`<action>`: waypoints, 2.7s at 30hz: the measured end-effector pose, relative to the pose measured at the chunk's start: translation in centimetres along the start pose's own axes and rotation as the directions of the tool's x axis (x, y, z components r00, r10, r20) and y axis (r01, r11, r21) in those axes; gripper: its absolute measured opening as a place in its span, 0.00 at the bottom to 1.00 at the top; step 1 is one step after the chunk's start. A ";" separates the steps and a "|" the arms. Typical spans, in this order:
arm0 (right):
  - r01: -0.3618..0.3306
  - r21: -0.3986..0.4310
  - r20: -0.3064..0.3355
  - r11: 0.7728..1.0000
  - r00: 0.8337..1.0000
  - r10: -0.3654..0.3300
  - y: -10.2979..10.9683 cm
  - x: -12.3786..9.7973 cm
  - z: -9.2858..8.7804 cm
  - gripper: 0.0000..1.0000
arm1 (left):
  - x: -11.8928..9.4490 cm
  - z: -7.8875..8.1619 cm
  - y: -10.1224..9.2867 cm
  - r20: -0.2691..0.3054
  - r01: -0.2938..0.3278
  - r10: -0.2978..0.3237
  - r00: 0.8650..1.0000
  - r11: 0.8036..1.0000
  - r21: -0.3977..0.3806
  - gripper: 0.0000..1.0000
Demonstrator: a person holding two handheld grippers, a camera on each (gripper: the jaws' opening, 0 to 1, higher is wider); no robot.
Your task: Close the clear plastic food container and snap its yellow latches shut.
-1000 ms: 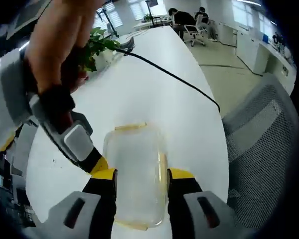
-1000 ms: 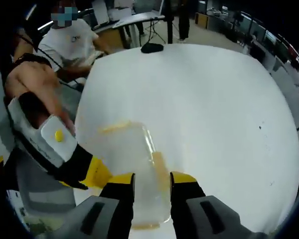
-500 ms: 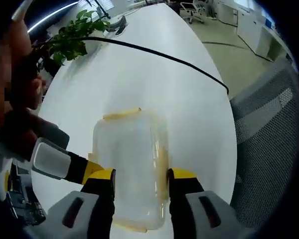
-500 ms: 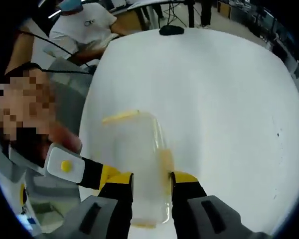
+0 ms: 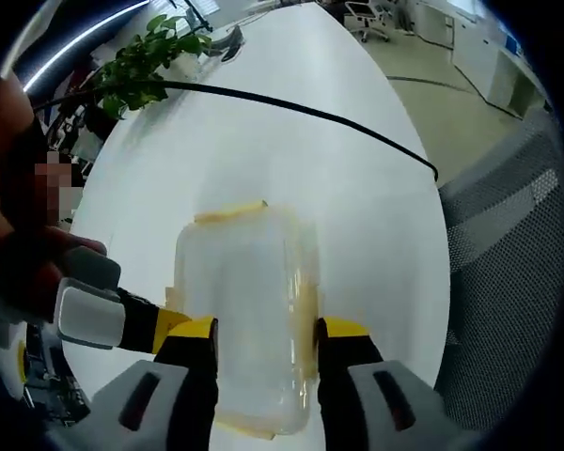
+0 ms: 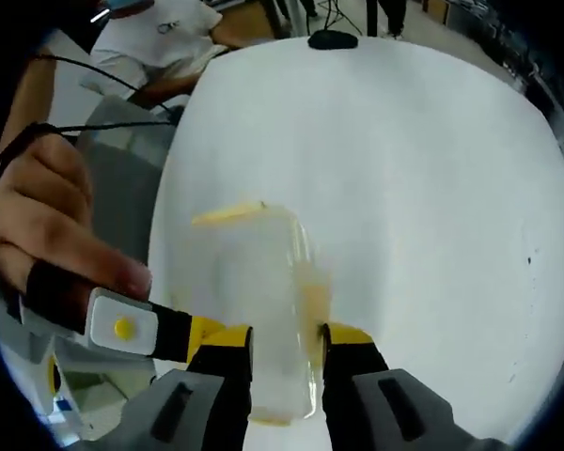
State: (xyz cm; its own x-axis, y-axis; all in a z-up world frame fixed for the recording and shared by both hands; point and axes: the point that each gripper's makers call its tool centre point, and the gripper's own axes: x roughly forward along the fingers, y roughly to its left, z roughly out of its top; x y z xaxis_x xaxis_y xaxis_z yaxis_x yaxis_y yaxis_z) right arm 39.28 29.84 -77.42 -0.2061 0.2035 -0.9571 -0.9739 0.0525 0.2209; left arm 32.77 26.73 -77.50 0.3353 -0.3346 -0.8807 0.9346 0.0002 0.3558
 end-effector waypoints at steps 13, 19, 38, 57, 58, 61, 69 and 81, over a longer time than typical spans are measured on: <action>-0.030 0.035 -0.044 0.999 0.999 0.032 -0.4 0.1 0.3 0.21 | 0.1 -0.2 0.1 0.011 -0.006 0.007 1.000 1.000 -0.007 0.39; -0.051 0.009 -0.064 0.999 0.997 0.051 -0.3 0.2 0.2 0.21 | 0.2 -0.2 0.2 0.005 -0.002 0.002 1.000 1.000 -0.006 0.38; -0.139 -0.018 -0.114 0.990 0.984 0.136 0.4 0.6 0.2 0.20 | 0.1 0.2 -0.4 0.008 0.013 -0.013 1.000 1.000 -0.013 0.37; -0.018 0.045 -0.034 0.999 0.999 0.020 -0.4 -0.1 0.4 0.21 | -0.2 -0.7 0.2 0.043 -0.017 0.014 0.999 0.997 0.069 0.39; -0.005 0.050 -0.011 0.999 1.000 0.006 -0.5 -0.2 0.4 0.21 | -0.2 -0.6 0.3 0.047 -0.024 0.020 0.999 0.997 0.074 0.39; 0.018 0.056 0.068 0.998 0.997 -0.022 -0.3 -0.5 0.2 0.21 | -0.1 -0.4 0.2 0.059 -0.040 0.035 0.998 0.996 0.080 0.40; 0.120 0.011 0.119 0.993 0.986 -0.120 0.5 -1.0 -1.5 0.28 | -0.3 -0.3 -0.9 0.057 -0.008 0.004 0.998 0.998 0.068 0.55; 0.134 0.057 0.223 0.989 0.964 -0.144 1.8 -1.6 -2.6 0.54 | -1.3 -1.3 -0.1 0.089 0.066 -0.062 0.994 0.997 -0.037 0.78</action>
State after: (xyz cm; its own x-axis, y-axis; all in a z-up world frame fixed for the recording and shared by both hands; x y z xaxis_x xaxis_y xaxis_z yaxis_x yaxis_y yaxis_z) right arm 37.57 27.08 -75.97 -0.0374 0.4066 -0.9129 -0.9857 0.1354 0.1007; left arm 32.37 28.40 -76.80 0.2646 -0.4166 -0.8698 0.9583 0.0127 0.2854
